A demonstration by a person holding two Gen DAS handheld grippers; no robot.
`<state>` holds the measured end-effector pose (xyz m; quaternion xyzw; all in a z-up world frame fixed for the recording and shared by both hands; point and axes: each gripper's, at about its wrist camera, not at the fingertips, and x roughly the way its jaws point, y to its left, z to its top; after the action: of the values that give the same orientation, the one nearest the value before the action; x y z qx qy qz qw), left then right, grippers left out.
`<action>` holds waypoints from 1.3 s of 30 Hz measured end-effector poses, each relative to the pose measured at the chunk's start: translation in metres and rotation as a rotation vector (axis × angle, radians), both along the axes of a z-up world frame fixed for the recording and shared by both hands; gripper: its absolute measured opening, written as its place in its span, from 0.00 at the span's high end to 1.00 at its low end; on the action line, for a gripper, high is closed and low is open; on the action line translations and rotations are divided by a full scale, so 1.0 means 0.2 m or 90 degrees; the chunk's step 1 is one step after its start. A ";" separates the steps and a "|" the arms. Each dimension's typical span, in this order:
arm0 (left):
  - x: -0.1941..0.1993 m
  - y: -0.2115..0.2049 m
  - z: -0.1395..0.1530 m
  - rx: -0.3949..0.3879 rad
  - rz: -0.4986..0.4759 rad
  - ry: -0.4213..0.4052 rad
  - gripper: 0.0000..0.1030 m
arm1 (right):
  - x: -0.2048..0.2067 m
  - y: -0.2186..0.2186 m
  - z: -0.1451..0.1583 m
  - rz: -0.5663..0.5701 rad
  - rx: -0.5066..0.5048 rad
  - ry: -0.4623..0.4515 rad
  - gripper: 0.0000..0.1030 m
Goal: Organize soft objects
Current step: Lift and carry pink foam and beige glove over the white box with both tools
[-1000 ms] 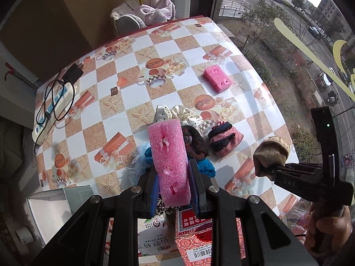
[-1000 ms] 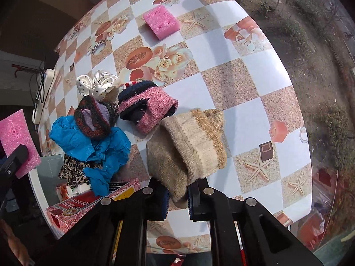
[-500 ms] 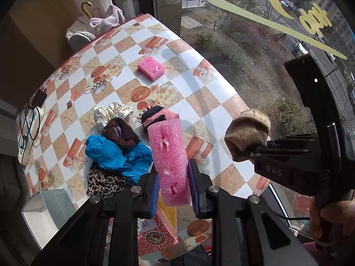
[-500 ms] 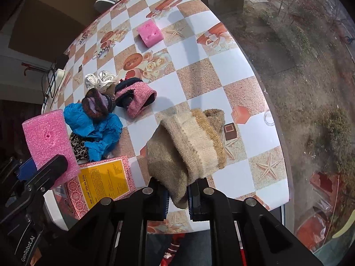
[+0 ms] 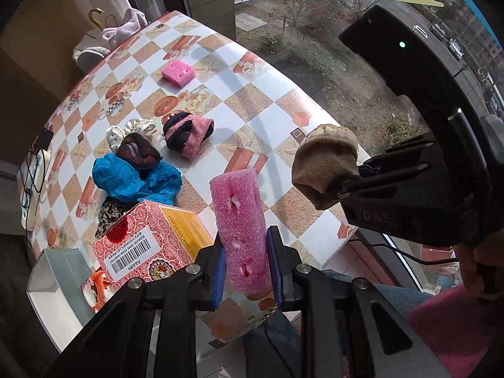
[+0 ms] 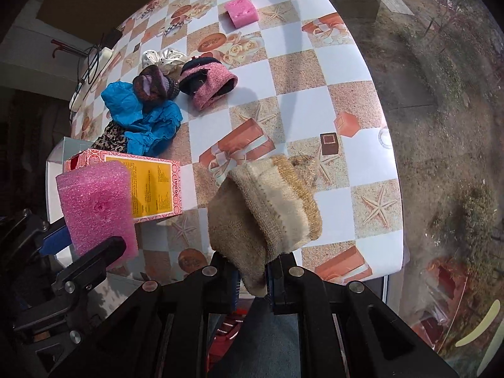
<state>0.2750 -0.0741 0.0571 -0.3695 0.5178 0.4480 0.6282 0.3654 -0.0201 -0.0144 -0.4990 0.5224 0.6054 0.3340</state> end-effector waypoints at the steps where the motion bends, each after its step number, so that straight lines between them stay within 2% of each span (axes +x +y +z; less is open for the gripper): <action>1: -0.02 -0.03 0.00 -0.001 0.007 0.001 0.74 | -0.02 -0.02 0.00 0.014 0.000 0.001 0.87; 9: -0.23 -0.23 0.04 0.004 0.084 0.006 0.74 | -0.21 -0.19 0.00 0.146 -0.012 0.024 0.87; 17: -0.54 -0.42 0.12 0.052 0.153 0.005 0.74 | -0.50 -0.38 0.04 0.259 -0.014 0.046 0.87; 23: -0.89 -0.57 0.08 0.039 0.215 0.007 0.74 | -0.77 -0.54 0.05 0.314 -0.016 0.047 0.87; 27: -1.13 -0.63 0.07 0.045 0.257 0.003 0.74 | -0.95 -0.61 0.08 0.347 0.006 0.037 0.87; 31: -1.33 -0.69 0.03 0.040 0.289 0.021 0.74 | -1.11 -0.63 0.11 0.366 0.030 0.021 0.86; 39: -1.67 -0.85 -0.04 0.036 0.396 0.017 0.74 | -1.44 -0.66 0.22 0.409 0.065 0.010 0.86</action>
<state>-0.0590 -0.2433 0.0489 -0.4868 0.3756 0.6377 0.4640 0.0775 -0.1519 0.0302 -0.6162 0.3094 0.7094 0.1462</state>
